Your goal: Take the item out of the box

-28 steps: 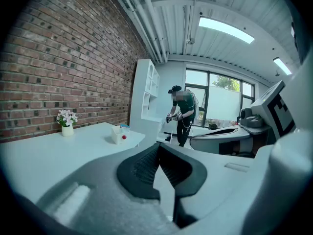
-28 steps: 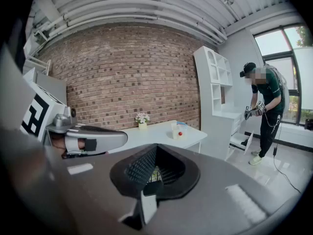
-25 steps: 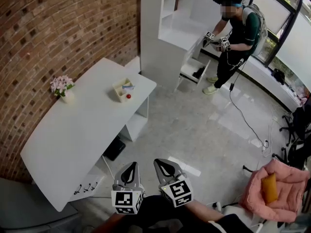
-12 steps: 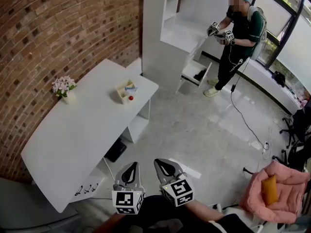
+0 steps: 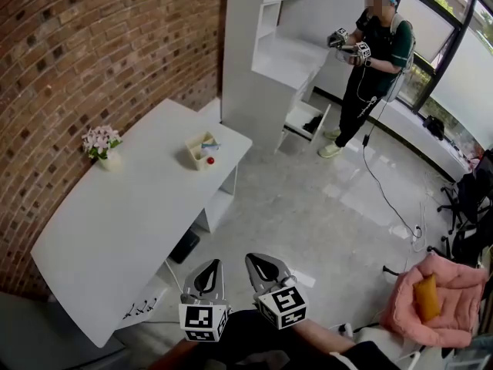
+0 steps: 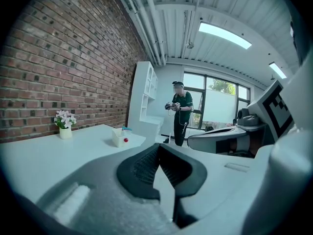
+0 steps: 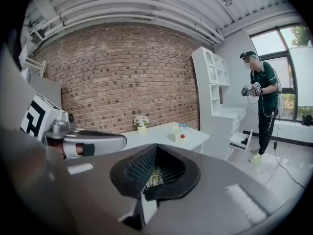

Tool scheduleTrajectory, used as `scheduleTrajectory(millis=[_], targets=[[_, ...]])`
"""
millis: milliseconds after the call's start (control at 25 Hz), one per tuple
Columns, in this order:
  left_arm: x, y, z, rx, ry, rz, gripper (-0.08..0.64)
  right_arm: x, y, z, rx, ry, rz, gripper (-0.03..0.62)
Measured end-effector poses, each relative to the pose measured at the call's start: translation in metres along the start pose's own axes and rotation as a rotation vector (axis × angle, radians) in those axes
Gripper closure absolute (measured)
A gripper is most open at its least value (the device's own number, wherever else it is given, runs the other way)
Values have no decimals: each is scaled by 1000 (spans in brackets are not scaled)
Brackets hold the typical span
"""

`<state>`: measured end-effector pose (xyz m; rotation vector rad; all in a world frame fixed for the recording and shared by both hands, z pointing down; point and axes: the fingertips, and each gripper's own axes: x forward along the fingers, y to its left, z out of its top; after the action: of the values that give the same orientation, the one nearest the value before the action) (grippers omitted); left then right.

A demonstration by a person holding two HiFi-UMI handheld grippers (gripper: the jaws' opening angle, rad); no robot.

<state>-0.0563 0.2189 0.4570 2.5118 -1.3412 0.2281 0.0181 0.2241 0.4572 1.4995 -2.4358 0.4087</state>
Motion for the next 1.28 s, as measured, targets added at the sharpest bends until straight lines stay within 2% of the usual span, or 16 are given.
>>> scheduleTrajectory(millis=[320,560,880,1280], targets=[[-15,16,-7,-12,4,-10,555,10,23,-4,2,15,-3,592],[-8,22,-13,-30,14,2,555,21,22,-11,1,45,14,592],[25,33,-3,-28,14,57,555,52,-3,-2,-1,48,74,592],[96,37,17,-28,24,104,555,96,-63,23,0,36,141,592]])
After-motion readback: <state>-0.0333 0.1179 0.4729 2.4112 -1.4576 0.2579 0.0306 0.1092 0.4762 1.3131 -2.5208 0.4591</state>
